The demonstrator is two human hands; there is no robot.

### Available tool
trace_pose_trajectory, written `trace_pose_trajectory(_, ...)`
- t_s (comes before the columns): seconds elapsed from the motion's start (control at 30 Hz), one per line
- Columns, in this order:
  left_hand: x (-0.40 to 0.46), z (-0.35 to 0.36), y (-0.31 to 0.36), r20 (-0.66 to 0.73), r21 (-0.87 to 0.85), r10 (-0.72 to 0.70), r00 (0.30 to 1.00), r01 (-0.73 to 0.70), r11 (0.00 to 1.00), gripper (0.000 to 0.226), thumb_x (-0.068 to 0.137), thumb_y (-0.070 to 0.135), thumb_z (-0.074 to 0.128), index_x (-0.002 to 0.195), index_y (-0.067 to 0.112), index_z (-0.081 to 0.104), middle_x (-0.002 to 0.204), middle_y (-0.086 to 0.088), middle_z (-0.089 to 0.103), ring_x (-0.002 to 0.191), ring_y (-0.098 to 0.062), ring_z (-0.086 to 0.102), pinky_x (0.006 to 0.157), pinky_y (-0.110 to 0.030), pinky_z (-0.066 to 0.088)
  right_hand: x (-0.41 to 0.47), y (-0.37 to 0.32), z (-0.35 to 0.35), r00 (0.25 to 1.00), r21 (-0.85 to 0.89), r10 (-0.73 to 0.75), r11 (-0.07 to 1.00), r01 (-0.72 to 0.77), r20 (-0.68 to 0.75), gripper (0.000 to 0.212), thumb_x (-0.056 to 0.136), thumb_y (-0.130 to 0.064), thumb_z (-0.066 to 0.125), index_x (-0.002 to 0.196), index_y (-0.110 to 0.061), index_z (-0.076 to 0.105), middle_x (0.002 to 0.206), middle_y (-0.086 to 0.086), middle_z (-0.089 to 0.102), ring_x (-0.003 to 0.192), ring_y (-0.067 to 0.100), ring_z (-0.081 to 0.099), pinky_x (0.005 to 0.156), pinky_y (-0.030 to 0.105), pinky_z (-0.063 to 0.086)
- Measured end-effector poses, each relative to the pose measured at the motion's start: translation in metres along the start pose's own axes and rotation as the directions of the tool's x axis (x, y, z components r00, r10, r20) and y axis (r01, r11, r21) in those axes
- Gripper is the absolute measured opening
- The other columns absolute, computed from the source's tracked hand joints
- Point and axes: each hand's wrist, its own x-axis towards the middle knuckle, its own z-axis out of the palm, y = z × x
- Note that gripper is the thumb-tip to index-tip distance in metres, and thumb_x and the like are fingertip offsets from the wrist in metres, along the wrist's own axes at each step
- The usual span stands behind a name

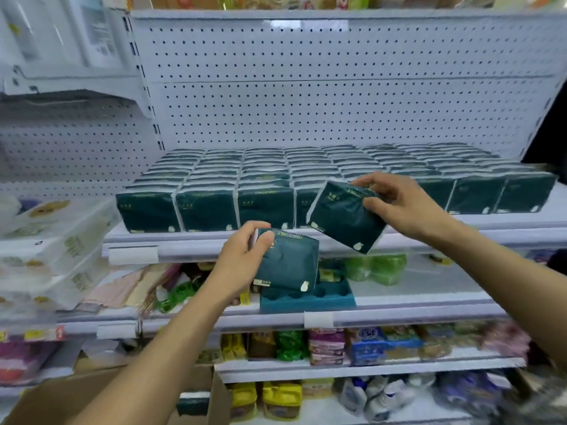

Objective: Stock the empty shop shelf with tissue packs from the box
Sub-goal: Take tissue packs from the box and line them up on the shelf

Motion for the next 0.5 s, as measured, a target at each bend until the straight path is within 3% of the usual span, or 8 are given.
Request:
trace_pose_trajectory(0.07,0.01,0.018,0.016,0.006,0.002,0.006,1.0,-0.006,1.0,0.02,0.101,0.037,0.048,0.116,0.03,0.059,0.095,-0.018,0.056,0.091,-0.023,0.057,0.072,-0.027,0.042,0.005,0.015,-0.033,0.999,-0.088,-0.04,0.995,0.039,-0.013,0.033,0.094,-0.005,0.055,0.112,-0.032,0.062,0.105,-0.011,0.067,0.089,-0.006,0.059,0.073,0.011,0.043)
trace_pose_trajectory(0.2,0.024,0.048,0.037,-0.018,-0.032,-0.008,1.0,0.007,0.999,0.015,0.1,0.036,0.049,0.111,0.032,0.059,0.088,-0.012,0.053,0.084,-0.018,0.055,0.069,-0.021,0.041,0.019,0.052,-0.074,0.994,-0.283,-0.101,0.955,0.088,-0.03,0.035,0.094,-0.005,0.055,0.118,-0.03,0.064,0.123,-0.004,0.064,0.11,0.014,0.058,0.095,0.034,0.046)
trace_pose_trajectory(0.3,0.029,0.065,0.043,-0.025,-0.06,-0.025,0.999,0.023,0.998,0.017,0.1,0.038,0.05,0.111,0.032,0.06,0.103,-0.018,0.06,0.095,-0.023,0.059,0.082,-0.035,0.049,0.027,0.077,-0.078,0.991,-0.349,-0.137,0.928,0.127,-0.006,0.035,0.095,-0.008,0.054,0.119,-0.031,0.063,0.128,-0.008,0.061,0.114,0.019,0.058,0.095,0.045,0.049)
trace_pose_trajectory(0.37,0.031,0.073,0.046,-0.035,-0.064,-0.033,0.999,0.031,0.997,0.017,0.1,0.037,0.05,0.112,0.031,0.061,0.105,-0.021,0.059,0.096,-0.026,0.059,0.086,-0.039,0.049,0.032,0.087,-0.072,0.987,-0.359,-0.161,0.92,0.159,0.025,0.034,0.095,-0.008,0.053,0.119,-0.029,0.063,0.129,-0.005,0.06,0.114,0.021,0.057,0.096,0.046,0.048)
trace_pose_trajectory(0.5,0.035,0.084,0.048,-0.063,-0.09,-0.066,0.996,0.06,0.994,0.019,0.1,0.036,0.05,0.113,0.029,0.061,0.103,-0.014,0.062,0.1,-0.022,0.06,0.086,-0.036,0.049,0.046,0.104,-0.053,0.973,-0.354,-0.215,0.906,0.232,0.087,0.032,0.095,-0.004,0.053,0.12,-0.021,0.064,0.117,0.001,0.062,0.115,0.022,0.052,0.1,0.04,0.042)
